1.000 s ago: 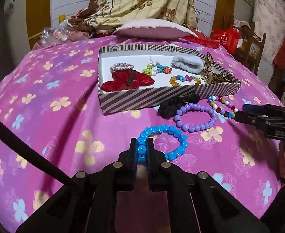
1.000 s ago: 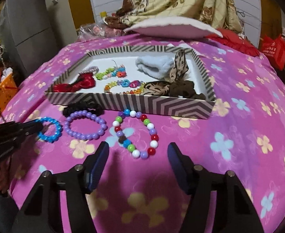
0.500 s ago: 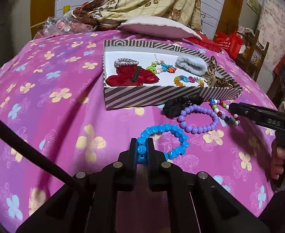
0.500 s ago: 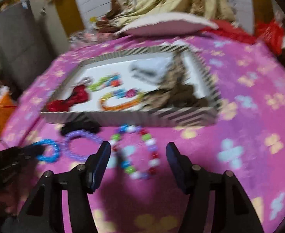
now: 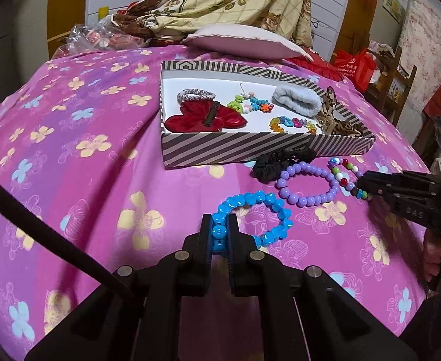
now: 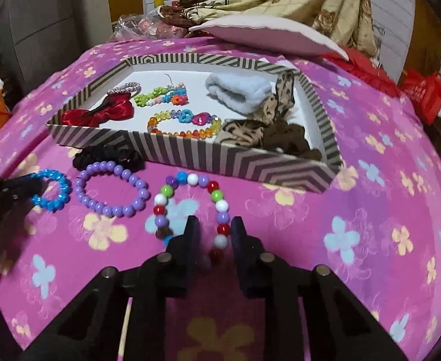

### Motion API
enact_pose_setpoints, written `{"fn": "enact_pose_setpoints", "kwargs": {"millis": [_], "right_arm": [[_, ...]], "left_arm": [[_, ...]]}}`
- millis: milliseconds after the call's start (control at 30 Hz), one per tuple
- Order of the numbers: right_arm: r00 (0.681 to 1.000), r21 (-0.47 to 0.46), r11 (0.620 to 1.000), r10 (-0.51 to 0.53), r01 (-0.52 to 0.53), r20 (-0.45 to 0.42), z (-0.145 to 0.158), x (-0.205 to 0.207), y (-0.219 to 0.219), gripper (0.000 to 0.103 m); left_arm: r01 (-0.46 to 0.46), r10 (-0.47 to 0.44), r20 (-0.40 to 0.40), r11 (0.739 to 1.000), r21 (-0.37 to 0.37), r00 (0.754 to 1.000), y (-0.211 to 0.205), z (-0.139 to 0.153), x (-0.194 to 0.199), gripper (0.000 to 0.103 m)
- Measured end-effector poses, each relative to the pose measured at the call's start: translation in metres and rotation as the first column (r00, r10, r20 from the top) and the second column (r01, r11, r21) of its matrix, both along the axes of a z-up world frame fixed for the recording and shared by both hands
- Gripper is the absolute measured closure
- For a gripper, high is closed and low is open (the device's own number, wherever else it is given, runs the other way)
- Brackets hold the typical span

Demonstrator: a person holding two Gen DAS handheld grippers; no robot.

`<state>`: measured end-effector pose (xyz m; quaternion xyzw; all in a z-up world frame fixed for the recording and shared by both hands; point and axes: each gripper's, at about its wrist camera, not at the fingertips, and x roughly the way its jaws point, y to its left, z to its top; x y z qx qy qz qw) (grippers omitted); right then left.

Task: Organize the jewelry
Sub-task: 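Grasp the multicolour bead bracelet with the right tool while the left tool holds the blue bracelet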

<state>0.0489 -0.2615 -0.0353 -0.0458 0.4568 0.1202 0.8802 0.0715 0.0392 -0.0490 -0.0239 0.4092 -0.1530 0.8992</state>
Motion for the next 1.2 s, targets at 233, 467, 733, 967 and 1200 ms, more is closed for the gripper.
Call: {"fn": "enact_pose_setpoints", "kwargs": {"millis": [233,467,733,967,1200], "right_arm": [[1.0,0.064,0.997,-0.03,0.03,0.001,0.001,-0.005,-0.015,0.094],[0.994,0.227,0.973,0.014,-0.038,0.104,0.035,-0.031,-0.026,0.094],[0.984,0.282,0.956,0.033,-0.082,0.175,0.055,-0.042,-0.025,0.094],[0.992,0.23,0.972,0.027,-0.054,0.12,0.042,-0.039,-0.018,0.094],[0.99,0.239,0.969,0.026,-0.059,0.137,0.045,-0.039,-0.017,0.094]], "left_arm": [[-0.004,0.004,-0.004,1.0,0.003,1.0,0.001,-0.001,0.001,0.103],[-0.006,0.006,-0.004,1.0,0.004,1.0,0.002,-0.002,0.0,0.103],[-0.006,0.006,-0.004,1.0,0.006,1.0,0.002,-0.002,0.0,0.103],[-0.007,0.007,-0.005,1.0,0.006,1.0,0.001,-0.001,0.001,0.103],[-0.008,0.008,-0.004,1.0,0.014,1.0,0.003,-0.002,0.001,0.103]]}}
